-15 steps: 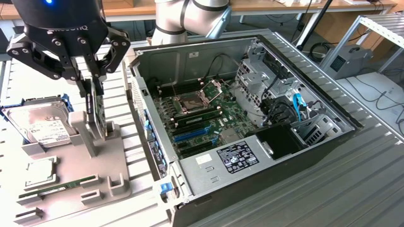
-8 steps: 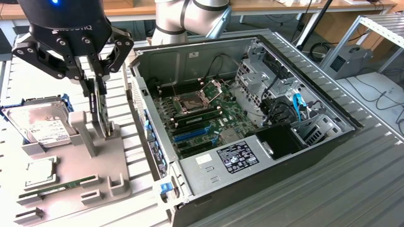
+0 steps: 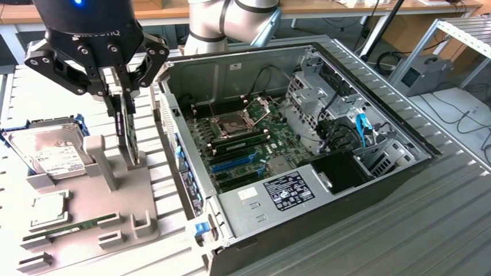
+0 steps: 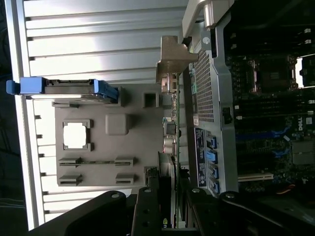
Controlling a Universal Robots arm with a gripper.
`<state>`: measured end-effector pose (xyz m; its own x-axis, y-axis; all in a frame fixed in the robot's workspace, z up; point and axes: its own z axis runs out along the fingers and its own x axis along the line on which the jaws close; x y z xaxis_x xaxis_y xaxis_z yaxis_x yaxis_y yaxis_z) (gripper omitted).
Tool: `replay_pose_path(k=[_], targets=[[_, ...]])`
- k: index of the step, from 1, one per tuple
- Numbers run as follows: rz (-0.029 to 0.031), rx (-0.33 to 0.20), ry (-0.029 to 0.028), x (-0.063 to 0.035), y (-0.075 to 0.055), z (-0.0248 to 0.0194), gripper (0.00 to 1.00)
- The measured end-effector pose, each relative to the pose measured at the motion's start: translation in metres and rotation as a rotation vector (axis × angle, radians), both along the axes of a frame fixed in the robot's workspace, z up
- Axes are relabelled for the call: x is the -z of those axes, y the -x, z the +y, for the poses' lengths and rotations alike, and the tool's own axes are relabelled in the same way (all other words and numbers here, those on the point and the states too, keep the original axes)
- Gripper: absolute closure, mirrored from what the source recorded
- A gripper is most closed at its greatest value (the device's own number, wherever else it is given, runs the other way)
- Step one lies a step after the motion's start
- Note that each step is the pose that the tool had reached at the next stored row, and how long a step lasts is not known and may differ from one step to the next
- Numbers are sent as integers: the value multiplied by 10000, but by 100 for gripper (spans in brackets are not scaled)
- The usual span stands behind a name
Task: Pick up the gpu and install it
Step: 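Pick up the gpu and move the gpu toward the slot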
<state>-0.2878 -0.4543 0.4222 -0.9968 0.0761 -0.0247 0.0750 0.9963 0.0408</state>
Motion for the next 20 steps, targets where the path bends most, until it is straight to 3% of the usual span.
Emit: replay_pose_path(k=[20], targets=[[-1,0,0,0,-195,0,74]])
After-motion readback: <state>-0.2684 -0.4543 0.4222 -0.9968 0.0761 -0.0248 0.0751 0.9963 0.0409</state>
